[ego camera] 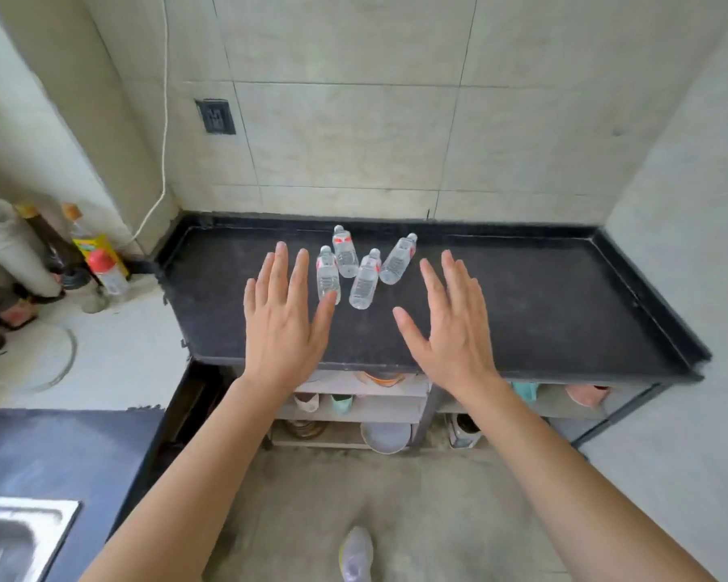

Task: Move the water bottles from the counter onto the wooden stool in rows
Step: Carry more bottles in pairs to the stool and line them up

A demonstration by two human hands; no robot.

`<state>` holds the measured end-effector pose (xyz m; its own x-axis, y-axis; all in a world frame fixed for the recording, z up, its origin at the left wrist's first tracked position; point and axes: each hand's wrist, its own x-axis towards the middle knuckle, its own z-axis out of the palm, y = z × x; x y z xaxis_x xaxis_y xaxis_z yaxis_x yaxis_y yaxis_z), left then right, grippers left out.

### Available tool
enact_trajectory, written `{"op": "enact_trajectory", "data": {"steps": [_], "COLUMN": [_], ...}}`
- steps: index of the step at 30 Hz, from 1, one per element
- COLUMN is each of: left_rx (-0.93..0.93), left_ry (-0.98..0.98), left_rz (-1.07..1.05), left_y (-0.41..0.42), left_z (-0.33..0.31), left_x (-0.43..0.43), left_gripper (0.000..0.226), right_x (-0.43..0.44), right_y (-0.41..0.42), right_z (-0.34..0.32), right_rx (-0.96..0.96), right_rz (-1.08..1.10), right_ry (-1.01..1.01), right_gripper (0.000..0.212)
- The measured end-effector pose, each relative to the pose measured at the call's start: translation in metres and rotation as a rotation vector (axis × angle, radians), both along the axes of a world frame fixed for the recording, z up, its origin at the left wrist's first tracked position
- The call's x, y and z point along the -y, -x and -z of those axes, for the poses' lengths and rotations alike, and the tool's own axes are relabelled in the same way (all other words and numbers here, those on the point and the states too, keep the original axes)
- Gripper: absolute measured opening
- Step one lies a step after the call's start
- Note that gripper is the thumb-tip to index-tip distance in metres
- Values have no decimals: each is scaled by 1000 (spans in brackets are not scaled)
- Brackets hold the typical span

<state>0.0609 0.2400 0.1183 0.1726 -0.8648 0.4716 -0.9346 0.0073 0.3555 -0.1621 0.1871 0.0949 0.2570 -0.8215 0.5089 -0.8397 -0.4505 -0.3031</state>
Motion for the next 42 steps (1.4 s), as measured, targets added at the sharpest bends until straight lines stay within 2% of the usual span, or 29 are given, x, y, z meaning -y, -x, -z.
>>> {"op": "enact_trajectory", "data": {"steps": [6, 12, 19, 22, 25, 30, 32, 34, 39, 42], "left_rx": [-7, -36, -34, -63, -126, -269, -299, -304, -280, -248], "left_ry": [-32, -130, -323, -461, -575, -712, -795, -854, -781, -763], "left_rz": [91, 102, 12, -30, -83, -132, -132, -148, -245, -264], "left_y": [1, 8, 5, 1, 3, 23, 31, 36, 35, 36], "left_z": [-1, 24, 97, 134, 164, 205, 221, 234, 254, 257], "left_x": [143, 246, 330, 356, 372, 378, 378, 379, 386, 387], "left_gripper": [68, 70, 70, 73, 73, 71, 71, 72, 66, 64], "right_x": [120, 217, 339, 385, 423, 449, 447, 443, 444, 441], "right_y": [5, 13, 0, -8, -21, -49, -49, -44, -35, -18], "right_z": [-8, 15, 78, 120, 165, 221, 238, 248, 249, 254], "right_rx": [-58, -62, -86, -163, -203, -172, -216, -194, -141, -142], "right_rz": [85, 118, 8, -51, -135, -126, -126, -118, -14, -45], "right_ry": [-65, -173, -392, -487, -504, -622, -739, -752, -692, -668], "right_gripper": [70, 71, 68, 64, 57, 52, 49, 45, 37, 37]}}
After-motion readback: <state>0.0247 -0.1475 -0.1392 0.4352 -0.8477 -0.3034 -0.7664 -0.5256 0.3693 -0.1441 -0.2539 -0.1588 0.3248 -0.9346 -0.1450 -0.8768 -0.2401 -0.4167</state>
